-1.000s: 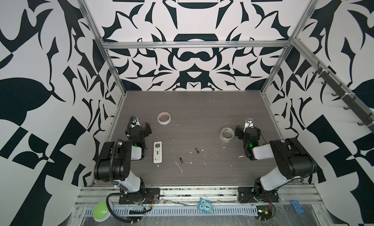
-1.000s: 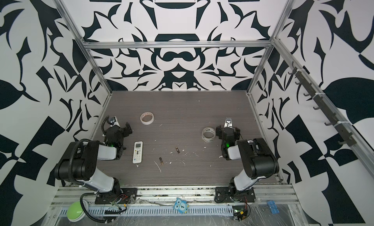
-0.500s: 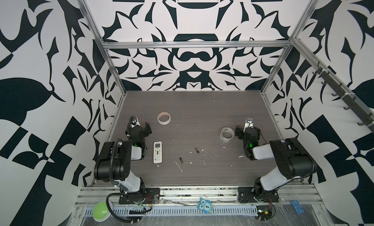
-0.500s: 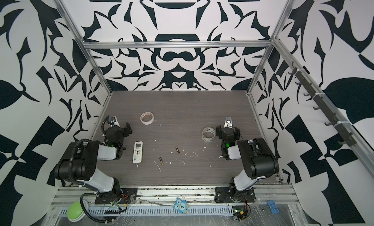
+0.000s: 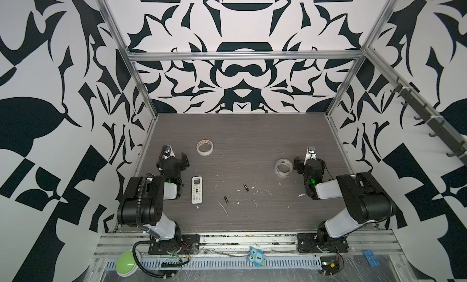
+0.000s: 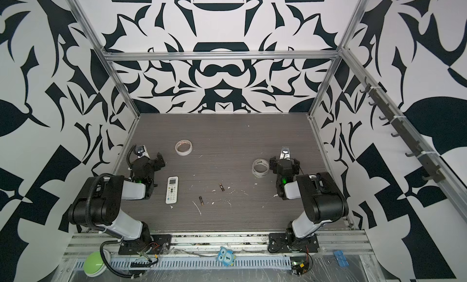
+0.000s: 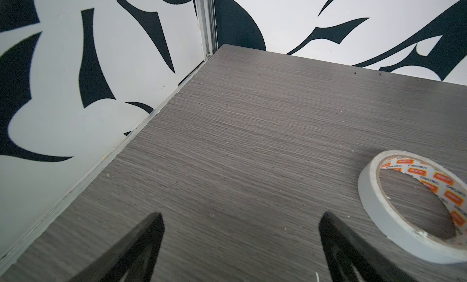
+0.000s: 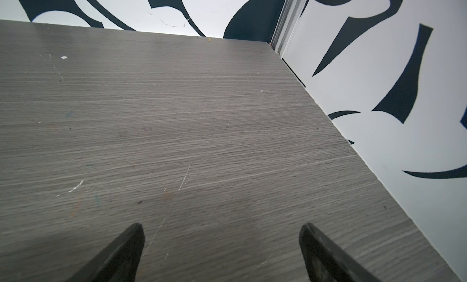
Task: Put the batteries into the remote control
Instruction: 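Move the left gripper over the white remote while the right gripper moves toward the batteries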
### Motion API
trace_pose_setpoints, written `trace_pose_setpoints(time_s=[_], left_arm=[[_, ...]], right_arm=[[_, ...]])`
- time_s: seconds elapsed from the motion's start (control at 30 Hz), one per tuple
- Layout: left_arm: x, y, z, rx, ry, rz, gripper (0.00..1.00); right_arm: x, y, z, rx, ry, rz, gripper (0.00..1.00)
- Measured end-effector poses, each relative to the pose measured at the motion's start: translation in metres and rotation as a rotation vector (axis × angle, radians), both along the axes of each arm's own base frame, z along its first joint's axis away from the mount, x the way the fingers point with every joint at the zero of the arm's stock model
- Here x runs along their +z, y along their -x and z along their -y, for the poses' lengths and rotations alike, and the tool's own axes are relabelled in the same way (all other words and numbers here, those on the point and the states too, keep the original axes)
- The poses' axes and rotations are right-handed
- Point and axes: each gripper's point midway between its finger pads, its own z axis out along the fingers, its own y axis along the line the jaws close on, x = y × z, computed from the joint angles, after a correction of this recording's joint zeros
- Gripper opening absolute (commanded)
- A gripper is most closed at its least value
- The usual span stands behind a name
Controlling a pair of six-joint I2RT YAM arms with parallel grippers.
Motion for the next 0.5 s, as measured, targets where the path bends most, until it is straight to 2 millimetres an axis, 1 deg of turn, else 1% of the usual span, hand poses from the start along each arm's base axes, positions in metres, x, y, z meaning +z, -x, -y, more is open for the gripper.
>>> trace_pose_setpoints(time_s=[0.1,0.13,0.23,0.33,0.5], left_arm=[[0.000,0.000,0.000,0.000,0.000,0.000,0.99],[0.001,0.001,0.000,0.001,0.000,-0.003,0.99],[0.006,0.003,0.000,0.002,0.003,-0.005,0.99],[0.020,0.003,0.000,0.002,0.005,0.013,0.99],[0.046,0.007,0.002,0.001,0.022,0.025,0.99]], right_arm=[[0.004,0.002,-0.001,0.006,0.000,-0.020,0.99],[0.008,0.001,-0.002,0.010,-0.001,-0.023,0.99],[0.032,-0.008,-0.009,0.048,-0.014,0.017,0.99],[0.052,-0.007,-0.015,0.089,-0.027,0.062,0.99],[0.078,0.005,-0.020,0.112,-0.076,0.108,0.99]])
